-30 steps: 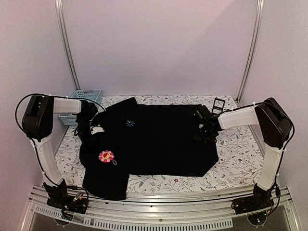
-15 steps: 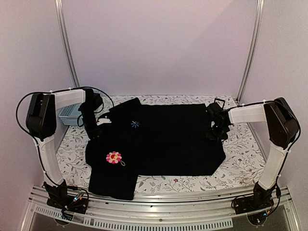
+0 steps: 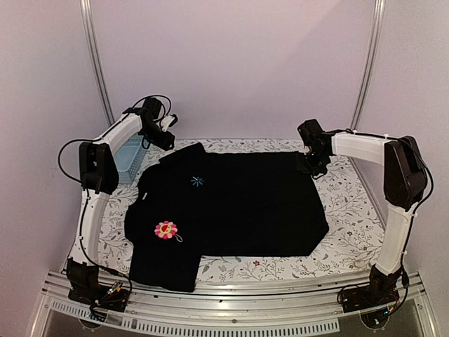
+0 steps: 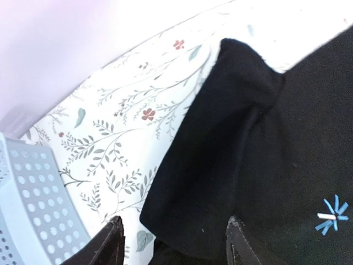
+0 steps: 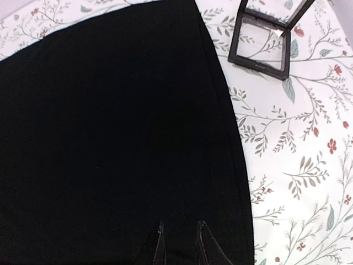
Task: Pin the brooch onto the clothing
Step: Smooth out the clothing with brooches at the center of the board.
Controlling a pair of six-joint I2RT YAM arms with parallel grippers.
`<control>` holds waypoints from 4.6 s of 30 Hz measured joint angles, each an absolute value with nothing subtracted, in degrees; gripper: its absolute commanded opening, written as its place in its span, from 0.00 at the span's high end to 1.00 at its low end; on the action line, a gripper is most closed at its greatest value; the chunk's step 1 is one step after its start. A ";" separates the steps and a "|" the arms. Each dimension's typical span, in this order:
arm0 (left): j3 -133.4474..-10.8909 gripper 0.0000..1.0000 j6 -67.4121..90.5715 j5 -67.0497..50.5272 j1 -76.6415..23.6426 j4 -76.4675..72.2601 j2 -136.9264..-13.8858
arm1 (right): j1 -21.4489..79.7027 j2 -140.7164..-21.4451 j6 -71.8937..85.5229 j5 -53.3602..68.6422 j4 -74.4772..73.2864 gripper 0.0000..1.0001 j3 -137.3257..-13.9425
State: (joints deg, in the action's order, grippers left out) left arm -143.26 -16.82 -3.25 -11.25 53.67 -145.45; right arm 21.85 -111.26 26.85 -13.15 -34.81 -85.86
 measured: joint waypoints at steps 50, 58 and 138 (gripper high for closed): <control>-139.04 1.00 -21.69 -2.48 -9.39 26.70 -146.26 | 20.67 -113.97 34.24 -5.93 -31.68 0.85 -74.52; -137.60 0.64 -27.59 4.89 -9.65 19.57 -150.85 | 20.56 -113.21 35.07 -5.69 -30.65 0.85 -73.41; -75.83 0.46 -32.42 3.88 -15.59 60.49 -106.85 | 23.09 -94.04 38.48 -1.87 -45.47 0.49 -58.04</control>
State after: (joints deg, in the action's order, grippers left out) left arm -75.83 -32.42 3.88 -15.59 60.49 -106.85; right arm 23.09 -94.04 38.48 -1.87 -45.47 -58.04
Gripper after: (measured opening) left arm 0.539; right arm 0.479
